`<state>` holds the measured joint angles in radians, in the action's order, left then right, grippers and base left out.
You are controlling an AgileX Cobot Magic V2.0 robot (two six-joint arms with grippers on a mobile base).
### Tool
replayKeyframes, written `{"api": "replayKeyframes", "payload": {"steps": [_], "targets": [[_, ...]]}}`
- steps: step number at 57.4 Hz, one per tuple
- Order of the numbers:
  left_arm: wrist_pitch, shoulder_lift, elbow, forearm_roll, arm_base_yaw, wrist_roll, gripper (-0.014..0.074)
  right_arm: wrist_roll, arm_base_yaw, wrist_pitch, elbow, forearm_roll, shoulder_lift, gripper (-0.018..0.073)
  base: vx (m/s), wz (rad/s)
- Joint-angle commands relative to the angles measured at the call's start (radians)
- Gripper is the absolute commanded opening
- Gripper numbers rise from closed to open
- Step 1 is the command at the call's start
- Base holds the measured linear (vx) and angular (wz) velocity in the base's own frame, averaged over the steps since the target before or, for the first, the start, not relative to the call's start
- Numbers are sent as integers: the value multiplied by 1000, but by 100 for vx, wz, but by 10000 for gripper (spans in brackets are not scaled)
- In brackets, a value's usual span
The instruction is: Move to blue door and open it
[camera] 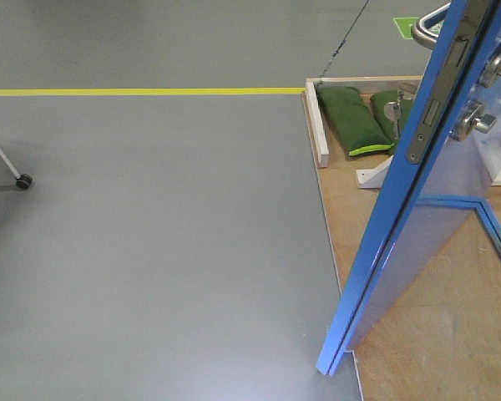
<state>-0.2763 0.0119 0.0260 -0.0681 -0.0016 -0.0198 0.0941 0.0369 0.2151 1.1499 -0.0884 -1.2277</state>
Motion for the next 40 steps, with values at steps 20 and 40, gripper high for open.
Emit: {"api": "replayKeyframes", "payload": {"steps": [20,40], "targets": [[85,12,-26,2,-7,-7,73,-2,-9,-97,129,2,21,12,0,0],[85,12,-26,2,-7,-7,73,-2,-9,-242,294,10,-35,12,0,0]]}}
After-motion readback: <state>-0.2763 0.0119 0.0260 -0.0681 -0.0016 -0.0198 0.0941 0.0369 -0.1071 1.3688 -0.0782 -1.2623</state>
